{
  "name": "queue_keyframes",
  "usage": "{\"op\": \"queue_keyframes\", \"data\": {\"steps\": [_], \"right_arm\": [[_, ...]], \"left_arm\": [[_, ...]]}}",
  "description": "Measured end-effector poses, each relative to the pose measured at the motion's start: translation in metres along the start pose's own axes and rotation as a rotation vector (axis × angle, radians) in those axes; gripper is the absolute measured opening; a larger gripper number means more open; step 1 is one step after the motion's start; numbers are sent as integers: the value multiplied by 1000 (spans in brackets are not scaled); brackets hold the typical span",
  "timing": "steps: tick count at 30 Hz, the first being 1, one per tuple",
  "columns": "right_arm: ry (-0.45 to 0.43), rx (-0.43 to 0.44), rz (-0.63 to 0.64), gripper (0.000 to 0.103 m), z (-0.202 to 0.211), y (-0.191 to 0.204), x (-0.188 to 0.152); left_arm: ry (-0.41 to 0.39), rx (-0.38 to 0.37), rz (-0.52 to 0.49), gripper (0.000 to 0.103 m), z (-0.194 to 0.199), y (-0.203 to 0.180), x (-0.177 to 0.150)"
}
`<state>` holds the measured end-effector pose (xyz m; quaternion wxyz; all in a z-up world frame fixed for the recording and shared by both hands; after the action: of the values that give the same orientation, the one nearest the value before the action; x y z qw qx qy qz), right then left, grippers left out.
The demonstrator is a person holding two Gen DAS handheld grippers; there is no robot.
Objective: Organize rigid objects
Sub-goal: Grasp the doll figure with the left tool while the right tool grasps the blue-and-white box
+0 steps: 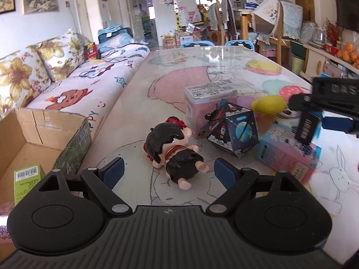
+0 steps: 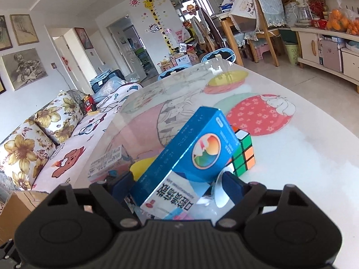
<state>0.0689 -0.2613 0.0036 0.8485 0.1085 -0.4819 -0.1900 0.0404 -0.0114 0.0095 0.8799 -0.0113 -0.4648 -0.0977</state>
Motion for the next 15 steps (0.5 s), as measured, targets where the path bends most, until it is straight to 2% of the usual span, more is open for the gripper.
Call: {"op": "queue_keyframes", "data": {"steps": [8, 11, 15], "right_arm": [[-36, -49, 203, 74, 12, 12, -2], [-8, -54, 274, 70, 9, 15, -7], [0, -58, 292, 70, 8, 9, -9]], "left_arm": [[32, -27, 168, 103, -21, 12, 11], [38, -14, 161, 103, -29, 9, 15], [53, 19, 147, 103, -35, 11, 14]]}}
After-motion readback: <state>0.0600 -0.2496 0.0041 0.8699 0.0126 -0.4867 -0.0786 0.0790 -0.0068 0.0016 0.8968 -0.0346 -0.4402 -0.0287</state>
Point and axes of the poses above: each gripper's, at about its wrist camera, not at the fingertips, and z roughly against the way its jaws point, y to its left, x to its top, the point moved 1 cm from there along -z, roughly the way its jaws point, and after that the axes turned 6 degrees about -x, right-handed, at the moved point
